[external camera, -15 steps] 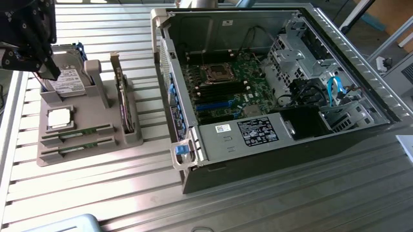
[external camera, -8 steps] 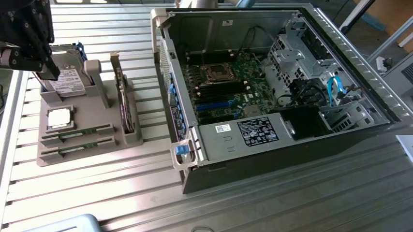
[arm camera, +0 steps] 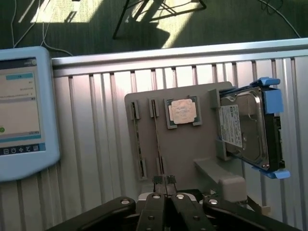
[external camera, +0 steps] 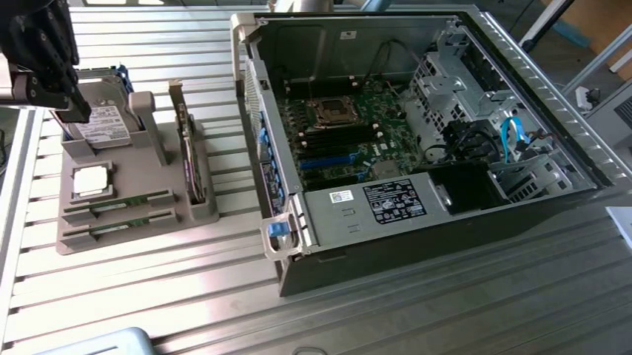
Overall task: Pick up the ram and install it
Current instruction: 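Pick up the ram and move it above insertion slot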
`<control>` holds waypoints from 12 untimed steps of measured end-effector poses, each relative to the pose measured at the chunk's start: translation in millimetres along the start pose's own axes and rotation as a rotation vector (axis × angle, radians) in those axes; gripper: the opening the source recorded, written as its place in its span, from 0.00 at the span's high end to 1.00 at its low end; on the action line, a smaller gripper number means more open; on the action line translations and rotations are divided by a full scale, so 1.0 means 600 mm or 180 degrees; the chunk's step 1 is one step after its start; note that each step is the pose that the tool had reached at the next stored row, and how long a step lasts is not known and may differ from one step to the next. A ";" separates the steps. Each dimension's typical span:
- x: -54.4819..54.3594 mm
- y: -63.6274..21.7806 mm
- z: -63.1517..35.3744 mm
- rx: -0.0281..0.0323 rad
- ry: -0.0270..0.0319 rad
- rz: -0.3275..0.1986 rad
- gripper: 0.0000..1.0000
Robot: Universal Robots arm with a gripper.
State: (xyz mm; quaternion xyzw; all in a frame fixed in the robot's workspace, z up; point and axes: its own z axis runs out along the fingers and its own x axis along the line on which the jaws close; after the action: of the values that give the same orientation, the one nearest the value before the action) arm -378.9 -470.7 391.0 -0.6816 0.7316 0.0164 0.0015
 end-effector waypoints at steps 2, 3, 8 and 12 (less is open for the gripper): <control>0.000 0.000 0.000 0.0000 0.0000 -0.0010 0.89; 0.000 0.000 0.000 0.0000 0.0000 -0.0010 0.89; 0.000 -0.001 0.000 -0.0007 0.0001 -0.0010 0.89; 0.000 -0.001 0.000 -0.0009 0.0001 -0.0010 0.89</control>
State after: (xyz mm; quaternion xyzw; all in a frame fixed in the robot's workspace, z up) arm -378.3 -470.7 391.0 -0.6827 0.7305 0.0173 0.0005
